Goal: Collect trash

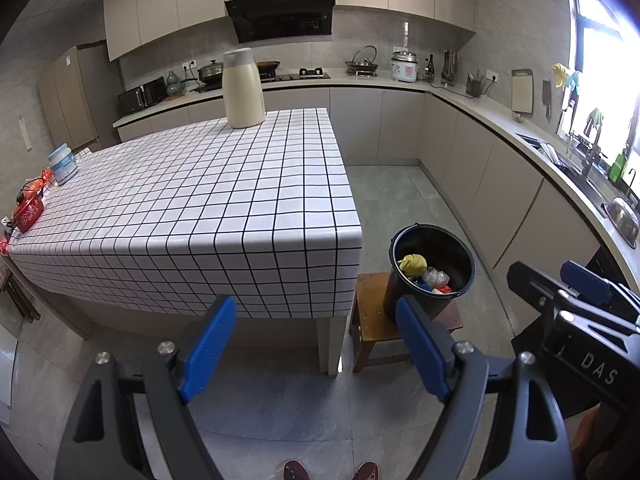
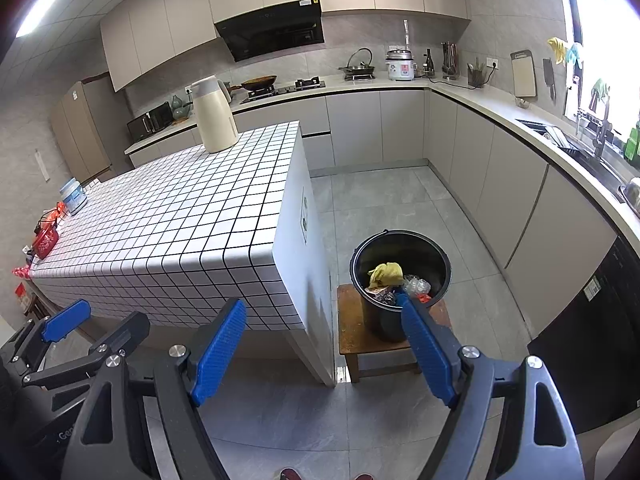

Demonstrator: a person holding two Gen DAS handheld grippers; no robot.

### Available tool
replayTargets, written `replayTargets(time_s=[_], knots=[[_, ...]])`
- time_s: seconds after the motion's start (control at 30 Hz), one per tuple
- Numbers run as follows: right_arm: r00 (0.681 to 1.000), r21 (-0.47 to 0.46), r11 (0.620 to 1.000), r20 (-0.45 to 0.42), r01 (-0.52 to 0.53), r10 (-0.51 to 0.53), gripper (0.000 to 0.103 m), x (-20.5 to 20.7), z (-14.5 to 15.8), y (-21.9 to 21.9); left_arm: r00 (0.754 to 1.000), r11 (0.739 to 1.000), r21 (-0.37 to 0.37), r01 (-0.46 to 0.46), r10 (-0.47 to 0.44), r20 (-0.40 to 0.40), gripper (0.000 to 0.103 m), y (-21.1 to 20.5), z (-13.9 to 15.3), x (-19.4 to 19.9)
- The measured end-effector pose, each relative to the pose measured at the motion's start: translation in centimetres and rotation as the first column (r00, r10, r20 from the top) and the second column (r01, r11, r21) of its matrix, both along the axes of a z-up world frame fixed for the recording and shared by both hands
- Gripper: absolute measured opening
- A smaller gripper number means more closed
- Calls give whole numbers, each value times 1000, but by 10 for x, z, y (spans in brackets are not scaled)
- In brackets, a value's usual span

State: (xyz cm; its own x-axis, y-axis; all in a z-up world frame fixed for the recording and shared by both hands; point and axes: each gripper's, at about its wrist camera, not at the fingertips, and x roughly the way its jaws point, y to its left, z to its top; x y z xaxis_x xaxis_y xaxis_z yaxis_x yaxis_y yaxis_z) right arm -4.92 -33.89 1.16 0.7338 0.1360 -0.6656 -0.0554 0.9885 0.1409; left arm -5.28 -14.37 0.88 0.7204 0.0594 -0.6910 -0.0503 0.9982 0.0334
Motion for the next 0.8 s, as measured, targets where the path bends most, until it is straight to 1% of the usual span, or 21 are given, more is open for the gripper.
replayTargets(time_s=[0.33, 0.47, 0.5, 0.67, 0.8], knots=[[1000, 1, 1000, -7, 0, 0, 82, 6, -2, 0, 1000, 1000, -3, 3, -3, -14, 84, -2, -3, 7], [1000, -1, 1000, -14, 0, 0, 82, 10, -5, 0, 1000, 1000, -18, 15, -16, -21, 85, -2, -6, 11], [1000, -2, 1000, -17, 0, 0, 82, 11, -6, 0, 1000, 999, -26, 24, -25, -19, 87, -3, -7, 12], [1000, -2, 1000, -28, 1, -1, 82, 17, -10, -2, 999, 999, -27, 39, -38, 29, 87, -7, -5, 10], [999, 0, 1000, -36, 5, -5, 82, 20, -12, -5, 999, 999, -23, 40, -40, 14, 88, -11, -4, 16]])
